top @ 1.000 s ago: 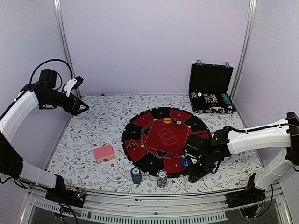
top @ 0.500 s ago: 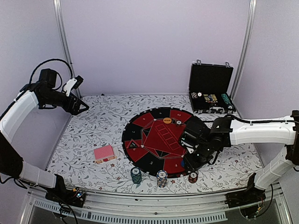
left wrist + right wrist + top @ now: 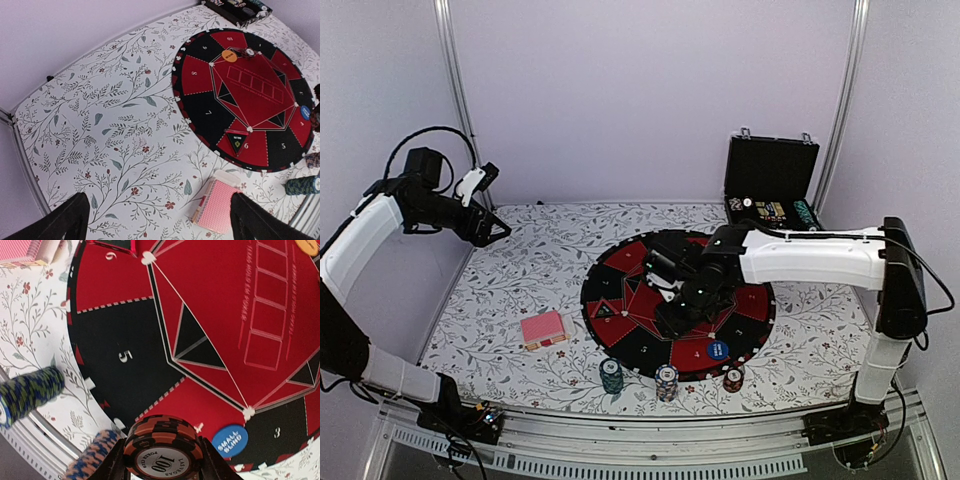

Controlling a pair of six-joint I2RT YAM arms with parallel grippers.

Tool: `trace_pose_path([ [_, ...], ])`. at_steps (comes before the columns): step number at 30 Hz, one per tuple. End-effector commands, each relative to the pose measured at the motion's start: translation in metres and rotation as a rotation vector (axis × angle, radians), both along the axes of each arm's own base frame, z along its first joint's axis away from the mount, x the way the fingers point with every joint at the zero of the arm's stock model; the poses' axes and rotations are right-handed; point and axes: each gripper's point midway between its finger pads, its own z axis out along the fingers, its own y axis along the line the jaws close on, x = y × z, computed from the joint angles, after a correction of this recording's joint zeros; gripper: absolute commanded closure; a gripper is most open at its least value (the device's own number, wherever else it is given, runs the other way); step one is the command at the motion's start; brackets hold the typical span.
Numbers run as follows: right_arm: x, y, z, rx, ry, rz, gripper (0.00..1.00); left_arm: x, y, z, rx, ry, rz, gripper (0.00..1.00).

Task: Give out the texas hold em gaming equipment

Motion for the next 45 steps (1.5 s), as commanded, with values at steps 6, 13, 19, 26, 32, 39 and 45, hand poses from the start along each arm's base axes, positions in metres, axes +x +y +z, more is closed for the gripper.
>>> trace_pose_path([
  [6, 0.047, 0.089, -0.022, 0.083, -0.043, 0.134, 0.94, 0.001, -0.013, 0.002, -0.019, -0.004, -0.047, 0.00],
  [13, 0.071, 0.110, -0.058, 0.091, -0.012, 0.139, 0.94, -0.001, -0.016, -0.003, -0.032, 0.007, -0.054, 0.00],
  [19, 0.080, 0.108, -0.073, 0.091, 0.004, 0.126, 0.93, -0.001, -0.017, 0.000, -0.038, 0.002, -0.053, 0.00],
  [26, 0.083, 0.111, -0.085, 0.095, 0.013, 0.130, 0.88, -0.002, -0.017, -0.001, -0.036, 0.005, -0.048, 0.00],
  [32, 0.083, 0.111, -0.088, 0.101, 0.024, 0.123, 0.67, -0.002, -0.015, -0.001, -0.025, 0.002, -0.043, 0.00],
  [39, 0.099, 0.105, -0.038, 0.145, -0.055, 0.088, 0.39, -0.005, -0.015, -0.004, -0.022, 0.020, -0.048, 0.00],
  [45, 0.106, 0.085, 0.007, 0.148, -0.135, 0.045, 0.35, -0.007, -0.013, -0.007, -0.003, 0.027, -0.048, 0.00],
])
